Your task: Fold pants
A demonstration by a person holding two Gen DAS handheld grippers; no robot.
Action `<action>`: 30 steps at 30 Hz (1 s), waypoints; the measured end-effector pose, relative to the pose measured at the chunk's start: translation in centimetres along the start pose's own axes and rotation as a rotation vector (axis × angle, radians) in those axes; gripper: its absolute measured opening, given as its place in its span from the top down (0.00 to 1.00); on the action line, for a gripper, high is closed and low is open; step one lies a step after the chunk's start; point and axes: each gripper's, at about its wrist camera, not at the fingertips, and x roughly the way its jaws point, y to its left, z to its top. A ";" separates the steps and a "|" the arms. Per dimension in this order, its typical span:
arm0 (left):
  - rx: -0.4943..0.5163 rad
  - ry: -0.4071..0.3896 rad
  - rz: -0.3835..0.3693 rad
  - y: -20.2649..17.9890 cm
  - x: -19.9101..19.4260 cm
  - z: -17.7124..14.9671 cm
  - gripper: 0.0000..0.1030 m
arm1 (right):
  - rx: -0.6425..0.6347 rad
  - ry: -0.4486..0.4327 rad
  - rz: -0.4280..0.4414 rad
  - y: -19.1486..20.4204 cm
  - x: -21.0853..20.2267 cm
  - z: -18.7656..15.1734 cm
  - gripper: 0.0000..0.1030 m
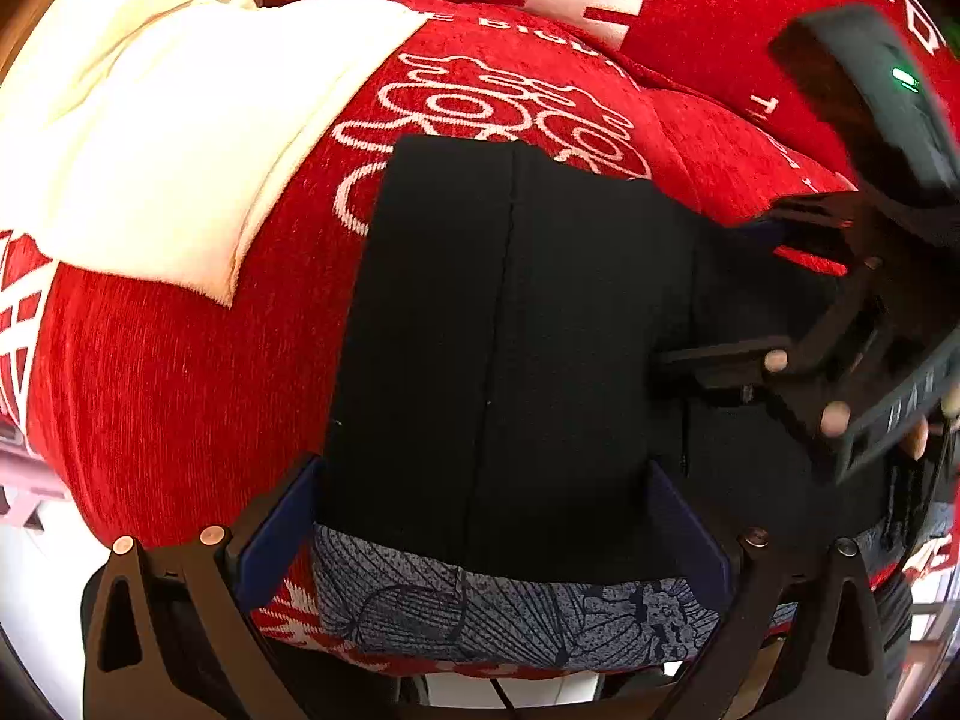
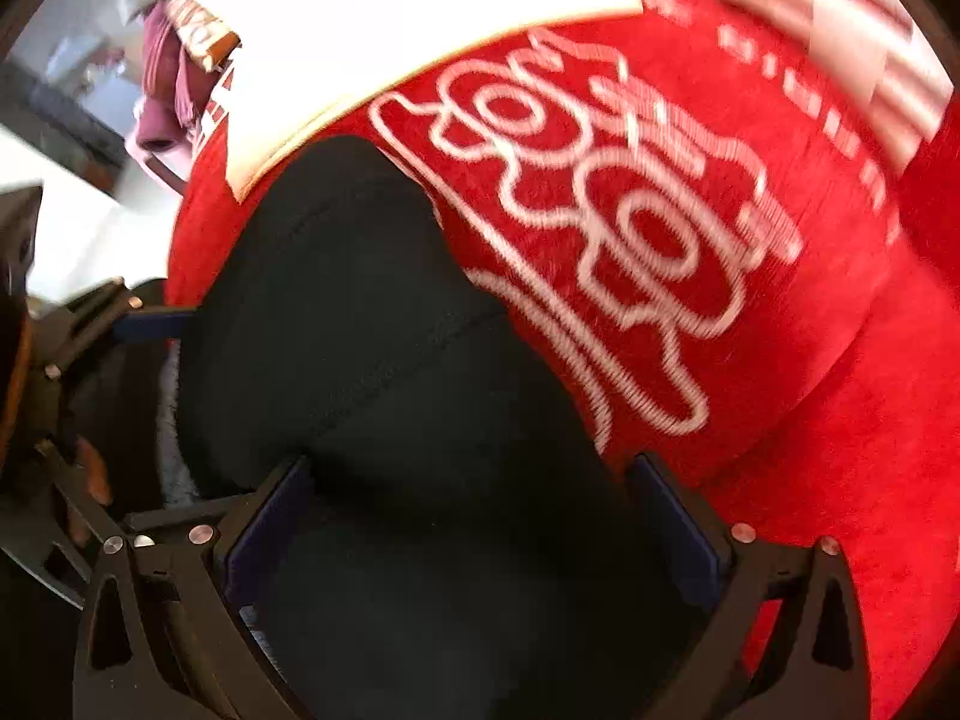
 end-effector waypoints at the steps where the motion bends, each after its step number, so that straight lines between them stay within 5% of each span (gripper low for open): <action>1: 0.005 0.000 -0.003 0.0 0.0 0.1 0.00 | 0.001 0.012 0.010 0.1 0.0 -0.1 0.01; 2: 0.011 0.000 -0.004 0.0 0.0 0.1 0.00 | -0.014 0.024 0.010 0.3 0.1 0.1 0.03; 6: 0.048 -0.011 -0.009 -0.3 0.2 0.4 0.00 | -0.193 -0.019 -0.077 4.1 -1.5 -0.6 0.53; 9: 0.091 -0.021 -0.028 -0.5 0.3 0.9 0.00 | -0.277 -0.042 -0.183 6.3 -2.8 -1.7 0.76; 20: 0.189 -0.030 -0.238 -0.4 -0.3 2.9 0.01 | -0.293 -0.199 -0.207 8.7 -7.8 -3.8 0.82; 24: 0.219 -0.001 -0.301 -1.5 -0.3 3.3 0.42 | -0.239 -0.201 -0.212 7.6 -7.3 -3.8 0.82; 28: 0.278 -0.007 -0.242 -3.0 -1.0 2.9 0.52 | -0.175 -0.180 -0.208 6.8 -6.5 -3.4 0.78; 30: 0.284 0.002 -0.214 -3.7 -1.0 3.2 0.52 | -0.125 -0.168 -0.215 6.5 -6.7 -3.5 0.68</action>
